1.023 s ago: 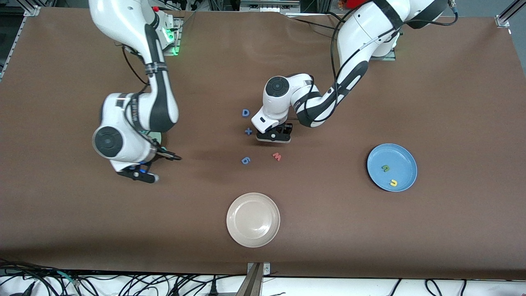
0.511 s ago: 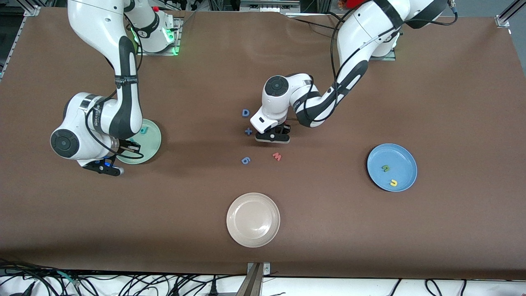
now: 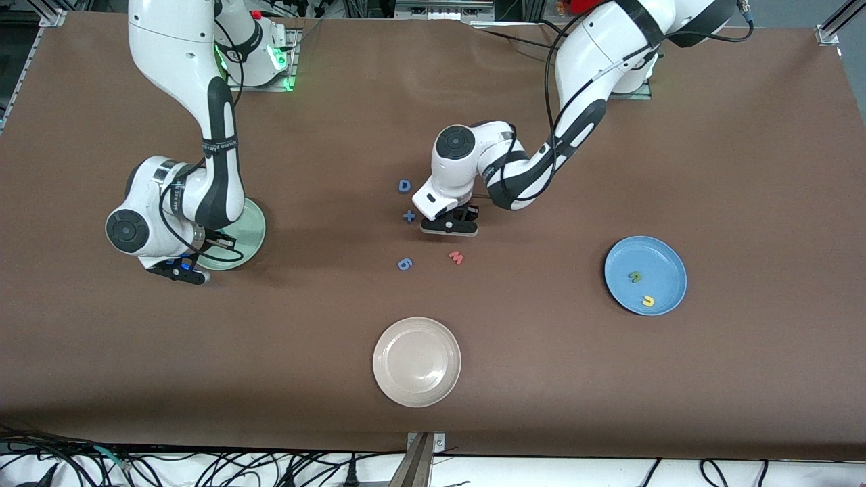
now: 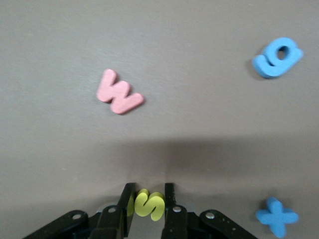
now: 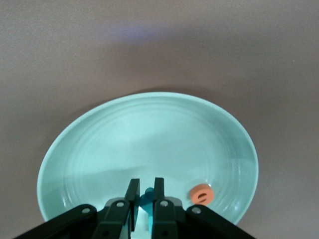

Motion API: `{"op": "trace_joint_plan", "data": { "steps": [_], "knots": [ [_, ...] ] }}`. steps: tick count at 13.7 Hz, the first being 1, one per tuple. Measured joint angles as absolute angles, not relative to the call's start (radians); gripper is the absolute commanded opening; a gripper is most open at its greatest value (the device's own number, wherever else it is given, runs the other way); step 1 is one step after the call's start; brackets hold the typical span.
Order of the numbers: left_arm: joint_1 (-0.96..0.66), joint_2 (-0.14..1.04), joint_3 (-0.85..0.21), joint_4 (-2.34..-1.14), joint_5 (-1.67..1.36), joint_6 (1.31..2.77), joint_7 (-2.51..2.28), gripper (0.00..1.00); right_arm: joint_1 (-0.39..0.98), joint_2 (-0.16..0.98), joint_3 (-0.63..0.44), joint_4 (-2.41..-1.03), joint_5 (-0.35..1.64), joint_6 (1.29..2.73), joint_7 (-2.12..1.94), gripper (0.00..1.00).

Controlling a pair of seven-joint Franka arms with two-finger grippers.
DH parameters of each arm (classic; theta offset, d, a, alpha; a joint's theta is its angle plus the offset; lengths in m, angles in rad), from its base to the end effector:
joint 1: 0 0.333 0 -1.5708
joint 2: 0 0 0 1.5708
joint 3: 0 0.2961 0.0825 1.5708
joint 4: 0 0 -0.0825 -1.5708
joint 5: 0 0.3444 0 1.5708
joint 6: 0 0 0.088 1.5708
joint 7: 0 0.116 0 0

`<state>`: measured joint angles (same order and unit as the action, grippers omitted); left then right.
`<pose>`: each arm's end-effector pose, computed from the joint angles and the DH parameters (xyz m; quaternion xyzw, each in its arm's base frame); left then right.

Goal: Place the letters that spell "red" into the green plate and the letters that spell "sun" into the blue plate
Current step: 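Carry the teal r to the green plate while the left gripper grasps the s, then drop the teal r in the green plate while the left gripper drops the s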

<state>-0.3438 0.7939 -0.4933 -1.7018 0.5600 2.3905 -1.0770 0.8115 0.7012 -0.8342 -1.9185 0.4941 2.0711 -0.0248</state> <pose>0.4504 -0.4439 0.1795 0.9995 -0.0215 0.0229 0.0014 0.5513 0.0258 0.2084 0.9819 -0.1261 -0.1294 0.0568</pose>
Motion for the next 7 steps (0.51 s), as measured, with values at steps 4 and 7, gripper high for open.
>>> {"op": "trace_joint_plan", "data": {
  "steps": [4,7],
  "knots": [
    [-0.242,0.793,-0.521,-1.622,0.53,2.218,-0.971,0.13,0.812,0.715,-0.834,-1.92,0.507,2.083,-0.037,0.99],
    [-0.121,0.784,-0.563,-1.512,0.455,2.028,-0.783,0.13,0.812,0.714,-0.834,-1.919,0.508,2.083,-0.04,1.0]
  ]
}}
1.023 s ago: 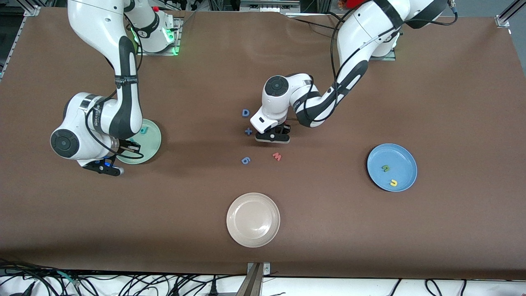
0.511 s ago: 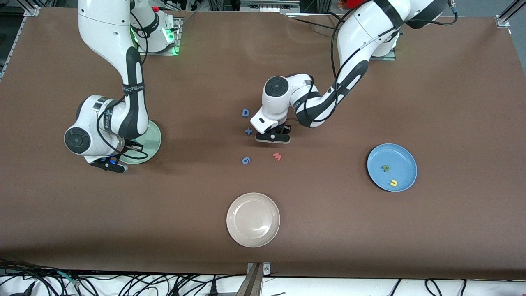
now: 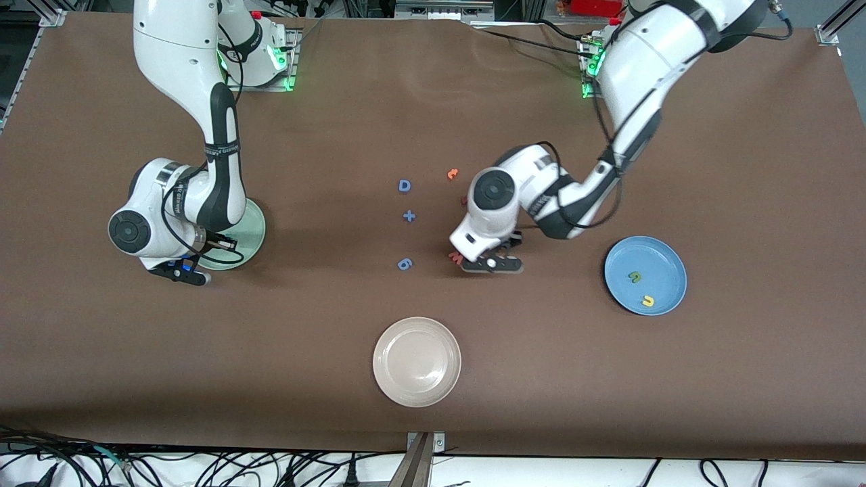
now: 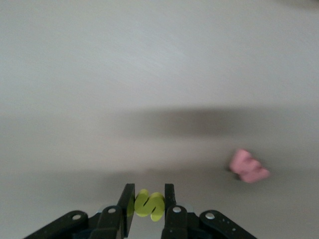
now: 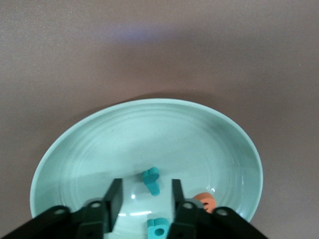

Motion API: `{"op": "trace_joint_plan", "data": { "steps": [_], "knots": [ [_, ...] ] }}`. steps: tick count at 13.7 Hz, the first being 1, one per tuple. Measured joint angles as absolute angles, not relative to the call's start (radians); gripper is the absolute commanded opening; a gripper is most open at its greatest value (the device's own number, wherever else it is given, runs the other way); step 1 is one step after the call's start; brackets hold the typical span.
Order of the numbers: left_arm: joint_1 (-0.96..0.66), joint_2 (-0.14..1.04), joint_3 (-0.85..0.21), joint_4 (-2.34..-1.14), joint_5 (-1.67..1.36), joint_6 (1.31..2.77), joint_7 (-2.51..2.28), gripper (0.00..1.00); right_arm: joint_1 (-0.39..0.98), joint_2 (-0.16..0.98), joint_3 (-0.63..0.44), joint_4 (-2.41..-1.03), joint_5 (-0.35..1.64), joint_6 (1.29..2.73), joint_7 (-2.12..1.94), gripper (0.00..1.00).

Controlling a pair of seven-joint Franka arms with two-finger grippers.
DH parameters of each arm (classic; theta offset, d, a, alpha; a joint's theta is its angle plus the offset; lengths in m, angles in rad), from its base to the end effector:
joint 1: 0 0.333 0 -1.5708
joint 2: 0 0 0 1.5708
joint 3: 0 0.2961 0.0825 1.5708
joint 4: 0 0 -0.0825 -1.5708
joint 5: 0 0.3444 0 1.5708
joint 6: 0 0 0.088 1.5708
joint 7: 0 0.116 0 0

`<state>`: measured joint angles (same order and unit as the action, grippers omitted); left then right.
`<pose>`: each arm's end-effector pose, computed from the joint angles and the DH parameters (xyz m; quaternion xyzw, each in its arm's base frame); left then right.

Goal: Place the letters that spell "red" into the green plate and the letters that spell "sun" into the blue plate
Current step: 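Drop the teal r in the green plate while the left gripper drops the s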

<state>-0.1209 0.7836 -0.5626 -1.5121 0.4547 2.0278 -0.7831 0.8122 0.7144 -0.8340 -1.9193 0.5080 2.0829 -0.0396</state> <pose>0.5517 -0.3407 0.2373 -0.9978 0.0123 0.0501 0.0424 0.5516 0.0254 0.2034 0.9826 -0.1226 -0.1272 0.0566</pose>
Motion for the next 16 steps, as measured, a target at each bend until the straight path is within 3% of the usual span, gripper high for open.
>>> {"op": "trace_joint_plan", "data": {
  "steps": [5,10,11,12,13,16],
  "knots": [
    [0.076,0.776,-0.568,-1.458,0.426,1.901,-0.539,0.15,0.821,0.676,-0.858,-1.862,0.515,2.035,-0.041,1.0],
    [0.304,0.777,-0.565,-1.463,0.424,1.827,-0.237,0.19,0.819,0.617,-0.962,-1.692,0.515,1.838,-0.043,0.99],
    [0.334,0.777,-0.565,-1.466,0.424,1.817,-0.196,0.28,0.816,0.613,-0.978,-1.648,0.515,1.789,-0.039,0.99],
    [0.356,0.778,-0.565,-1.47,0.424,1.81,-0.162,0.59,0.808,0.612,-0.988,-1.604,0.515,1.744,-0.032,0.99],
    [0.367,0.78,-0.564,-1.475,0.424,1.806,-0.141,1.0,0.792,0.611,-0.991,-1.561,0.515,1.702,-0.019,0.99],
    [0.372,0.782,-0.554,-1.487,0.424,1.805,-0.126,1.0,0.716,0.621,-0.989,-1.446,0.571,1.589,0.004,0.99]
  ]
}}
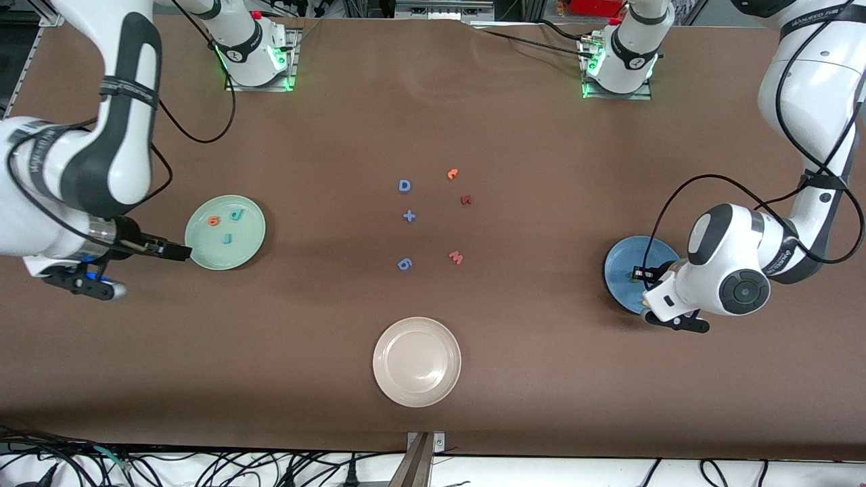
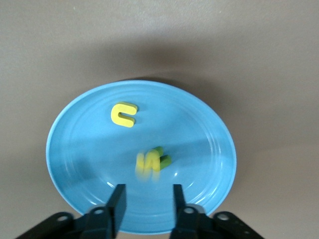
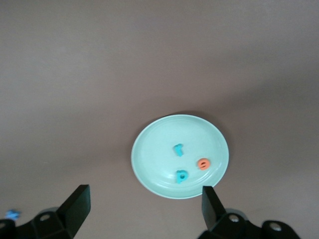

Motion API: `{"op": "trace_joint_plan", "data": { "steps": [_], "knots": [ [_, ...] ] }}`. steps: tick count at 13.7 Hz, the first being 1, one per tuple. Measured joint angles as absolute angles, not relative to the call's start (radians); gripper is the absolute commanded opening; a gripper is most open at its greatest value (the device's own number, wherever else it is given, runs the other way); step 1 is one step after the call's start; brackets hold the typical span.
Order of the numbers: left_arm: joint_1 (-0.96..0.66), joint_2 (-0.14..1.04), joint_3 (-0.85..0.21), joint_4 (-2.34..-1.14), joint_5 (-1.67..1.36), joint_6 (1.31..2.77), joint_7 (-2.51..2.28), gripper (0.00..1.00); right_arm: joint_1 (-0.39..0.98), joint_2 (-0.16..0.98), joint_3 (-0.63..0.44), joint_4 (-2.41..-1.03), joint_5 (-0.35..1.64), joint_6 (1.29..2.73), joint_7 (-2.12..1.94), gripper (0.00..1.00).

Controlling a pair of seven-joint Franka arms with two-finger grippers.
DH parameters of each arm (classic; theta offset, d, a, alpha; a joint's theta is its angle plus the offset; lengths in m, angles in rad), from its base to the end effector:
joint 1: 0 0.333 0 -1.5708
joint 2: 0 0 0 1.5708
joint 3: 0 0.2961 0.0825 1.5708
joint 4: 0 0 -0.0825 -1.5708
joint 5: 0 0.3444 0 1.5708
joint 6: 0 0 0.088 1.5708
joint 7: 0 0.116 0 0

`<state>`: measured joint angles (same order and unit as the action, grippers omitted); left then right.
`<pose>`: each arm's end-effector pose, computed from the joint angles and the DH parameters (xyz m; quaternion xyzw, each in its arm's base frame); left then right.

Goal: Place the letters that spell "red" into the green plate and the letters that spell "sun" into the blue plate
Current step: 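Drop the teal r in the green plate while the left gripper drops the s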

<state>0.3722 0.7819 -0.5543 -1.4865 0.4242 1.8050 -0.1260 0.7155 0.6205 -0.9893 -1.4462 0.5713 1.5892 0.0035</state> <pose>0.6253 -0.0251 0.2328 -0.9829 0.0791 0.1650 0.0209 0.6135 0.0076 0.4121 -0.9829 0.1528 0.0946 0.0394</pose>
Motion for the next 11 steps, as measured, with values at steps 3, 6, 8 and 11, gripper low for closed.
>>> {"op": "trace_joint_plan", "data": {
  "steps": [3,6,8,11],
  "knots": [
    [0.409,0.779,-0.552,-1.484,0.424,1.798,-0.12,1.0,0.629,0.647,-0.986,-1.361,0.681,1.53,0.018,0.99],
    [0.441,0.752,-0.553,-1.475,0.424,1.789,-0.108,1.0,0.579,0.66,-0.977,-1.329,0.762,1.494,0.043,0.99],
    [0.453,0.719,-0.553,-1.47,0.424,1.782,-0.095,1.0,0.517,0.658,-0.893,-1.32,0.796,1.48,0.152,0.99],
    [0.512,0.688,-0.551,-1.461,0.424,1.779,-0.04,1.0,0.413,0.637,-0.724,-1.275,0.654,1.479,0.225,1.0]
  ]
}}
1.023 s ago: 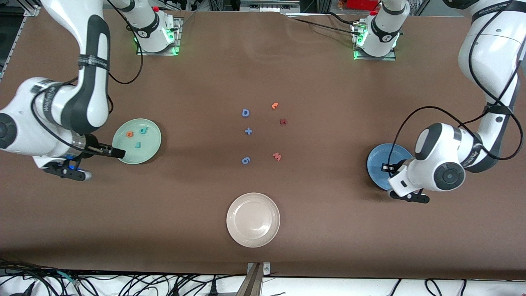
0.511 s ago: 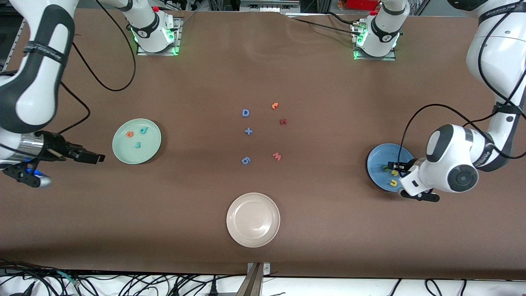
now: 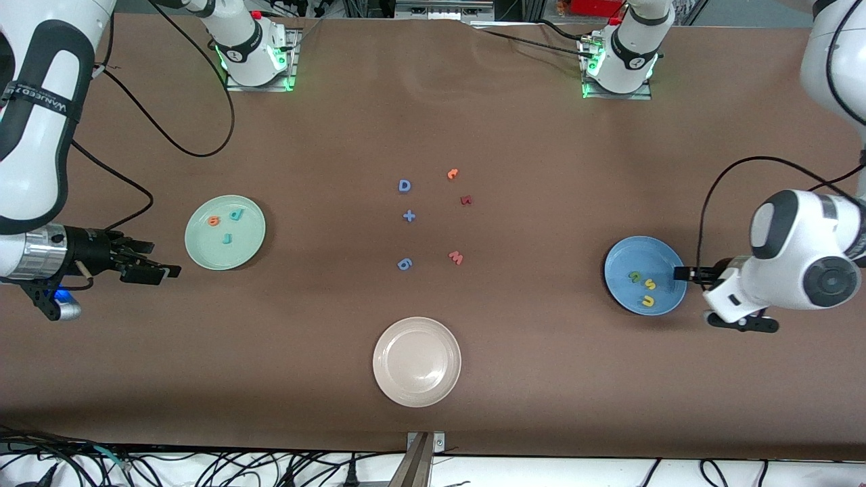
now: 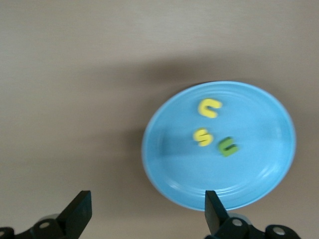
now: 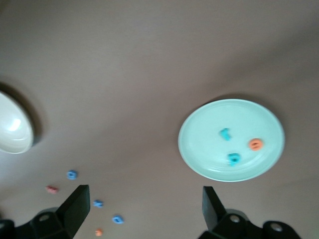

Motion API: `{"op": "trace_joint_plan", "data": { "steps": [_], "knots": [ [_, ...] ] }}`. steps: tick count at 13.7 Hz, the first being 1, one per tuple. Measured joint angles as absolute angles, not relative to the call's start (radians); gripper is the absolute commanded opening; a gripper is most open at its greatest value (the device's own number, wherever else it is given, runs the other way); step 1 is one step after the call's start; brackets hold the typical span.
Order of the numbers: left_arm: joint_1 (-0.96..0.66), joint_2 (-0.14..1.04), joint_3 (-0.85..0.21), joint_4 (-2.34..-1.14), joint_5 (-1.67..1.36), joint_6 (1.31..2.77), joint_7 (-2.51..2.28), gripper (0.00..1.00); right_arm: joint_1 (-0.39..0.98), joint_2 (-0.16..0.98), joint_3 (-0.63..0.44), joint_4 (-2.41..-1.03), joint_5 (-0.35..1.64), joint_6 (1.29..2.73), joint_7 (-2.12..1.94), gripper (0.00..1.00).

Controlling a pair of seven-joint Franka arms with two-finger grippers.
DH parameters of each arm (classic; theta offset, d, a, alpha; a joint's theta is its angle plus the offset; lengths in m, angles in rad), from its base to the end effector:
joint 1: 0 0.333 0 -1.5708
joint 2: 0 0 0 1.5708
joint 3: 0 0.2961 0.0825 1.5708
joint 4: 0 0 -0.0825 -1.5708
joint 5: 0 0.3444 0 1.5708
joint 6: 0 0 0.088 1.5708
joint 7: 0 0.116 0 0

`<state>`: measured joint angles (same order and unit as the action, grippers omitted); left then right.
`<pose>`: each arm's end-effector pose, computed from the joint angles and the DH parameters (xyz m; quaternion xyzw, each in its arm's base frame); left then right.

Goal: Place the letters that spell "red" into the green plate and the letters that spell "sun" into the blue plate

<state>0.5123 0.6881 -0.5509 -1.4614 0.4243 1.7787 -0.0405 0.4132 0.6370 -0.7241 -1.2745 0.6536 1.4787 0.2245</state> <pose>0.6303 0.0717 0.2943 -0.9903 0.0420 0.1291 0.0297 0.6348 -0.0147 0.4100 -0.9491 0.2552 0.1369 0.1243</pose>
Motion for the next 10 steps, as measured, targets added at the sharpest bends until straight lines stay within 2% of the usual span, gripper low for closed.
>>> {"op": "trace_joint_plan", "data": {
  "steps": [4,8,10],
  "knots": [
    [0.605,0.672,-0.551,-1.458,0.424,1.779,0.074,1.0,0.282,0.521,-0.4,-1.243,0.206,1.475,0.211,0.99],
    [0.654,0.568,-0.581,-1.451,0.424,1.656,0.149,1.0,0.171,0.443,-0.282,-1.247,0.15,1.48,0.141,0.96],
    [0.654,0.515,-0.595,-1.45,0.424,1.622,0.152,1.0,0.108,0.417,-0.227,-1.288,0.147,1.537,0.129,0.97]
  ]
}}
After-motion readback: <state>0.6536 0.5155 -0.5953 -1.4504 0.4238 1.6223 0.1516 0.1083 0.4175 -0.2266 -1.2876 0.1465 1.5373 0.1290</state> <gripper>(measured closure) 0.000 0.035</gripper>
